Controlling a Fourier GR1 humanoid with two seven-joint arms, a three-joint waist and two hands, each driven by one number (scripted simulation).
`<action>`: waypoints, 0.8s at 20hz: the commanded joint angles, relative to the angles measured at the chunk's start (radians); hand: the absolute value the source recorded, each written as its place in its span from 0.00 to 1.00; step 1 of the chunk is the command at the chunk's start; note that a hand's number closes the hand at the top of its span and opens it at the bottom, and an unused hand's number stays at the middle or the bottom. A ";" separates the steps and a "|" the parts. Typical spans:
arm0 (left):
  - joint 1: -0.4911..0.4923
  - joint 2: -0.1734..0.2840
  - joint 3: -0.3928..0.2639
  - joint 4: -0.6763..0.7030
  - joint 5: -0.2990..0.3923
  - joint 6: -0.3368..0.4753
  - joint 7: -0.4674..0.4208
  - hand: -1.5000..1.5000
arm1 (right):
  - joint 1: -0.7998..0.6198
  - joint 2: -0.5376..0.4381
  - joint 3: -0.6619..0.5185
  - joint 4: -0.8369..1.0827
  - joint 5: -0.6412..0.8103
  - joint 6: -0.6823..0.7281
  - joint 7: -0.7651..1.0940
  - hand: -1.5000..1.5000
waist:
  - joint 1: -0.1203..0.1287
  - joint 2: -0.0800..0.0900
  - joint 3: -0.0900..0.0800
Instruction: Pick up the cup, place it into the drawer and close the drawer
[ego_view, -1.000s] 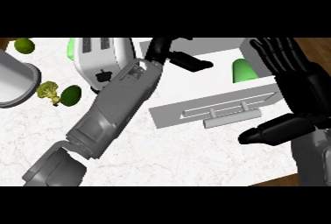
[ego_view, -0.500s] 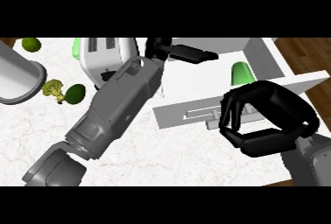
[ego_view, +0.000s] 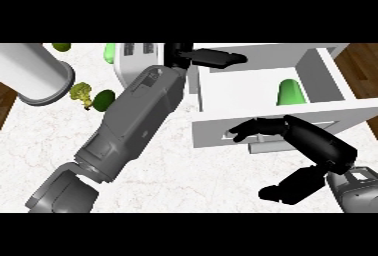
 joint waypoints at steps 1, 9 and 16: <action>0.009 0.000 0.031 0.007 0.020 -0.045 -0.037 0.00 | 0.020 -0.009 0.044 0.102 0.213 -0.071 -0.079 0.00 | 0.055 0.000 0.000; 0.179 0.014 0.023 -0.078 0.021 -0.116 -0.090 0.00 | -0.097 0.057 0.146 0.553 0.433 -0.193 -0.232 0.00 | 0.136 -0.008 0.000; 0.271 0.093 0.020 -0.187 0.020 -0.156 -0.062 0.00 | -0.289 0.129 0.074 0.984 0.493 -0.333 -0.390 1.00 | 0.176 -0.005 0.002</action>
